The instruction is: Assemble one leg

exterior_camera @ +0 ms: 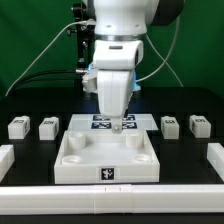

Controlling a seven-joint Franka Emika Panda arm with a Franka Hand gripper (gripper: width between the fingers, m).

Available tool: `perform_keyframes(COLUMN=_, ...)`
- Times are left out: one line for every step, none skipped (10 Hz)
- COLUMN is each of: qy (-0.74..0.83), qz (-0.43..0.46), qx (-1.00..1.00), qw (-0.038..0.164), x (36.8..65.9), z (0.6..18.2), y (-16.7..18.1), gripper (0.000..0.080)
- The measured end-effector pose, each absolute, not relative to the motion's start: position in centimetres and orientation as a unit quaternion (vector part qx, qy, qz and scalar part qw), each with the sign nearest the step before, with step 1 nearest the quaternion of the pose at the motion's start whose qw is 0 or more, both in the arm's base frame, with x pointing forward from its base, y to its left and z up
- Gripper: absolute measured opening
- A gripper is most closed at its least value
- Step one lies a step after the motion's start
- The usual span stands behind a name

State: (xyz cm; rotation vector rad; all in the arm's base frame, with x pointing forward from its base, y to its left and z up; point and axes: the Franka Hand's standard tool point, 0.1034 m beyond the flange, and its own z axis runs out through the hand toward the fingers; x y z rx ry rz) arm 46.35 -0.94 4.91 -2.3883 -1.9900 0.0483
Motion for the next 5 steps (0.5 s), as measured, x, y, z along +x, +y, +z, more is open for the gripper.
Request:
perform_keyframes(qy=-0.666, qz=0.011, qx=-0.746, qw=0.012, x=45.6, z=4.3, y=-1.1, gripper=0.065)
perform_keyframes(qy=-0.689, qz=0.002, qx=-0.725, qw=0.003, x=44.8, z=3.8, y=-0.9, gripper=0.065)
perform_keyframes(qy=-0.702, qz=0.008, qx=-0.712, qw=0.009, x=43.6, z=3.3, y=-1.1, gripper=0.065)
perform_keyframes(qy=-0.705, qz=0.012, qx=-0.709, qw=0.013, x=43.1, z=2.9, y=-1.6, gripper=0.065)
perform_keyframes(qy=-0.709, qz=0.015, qx=-0.705, qw=0.018, x=42.7, z=2.3, y=-2.1, gripper=0.065)
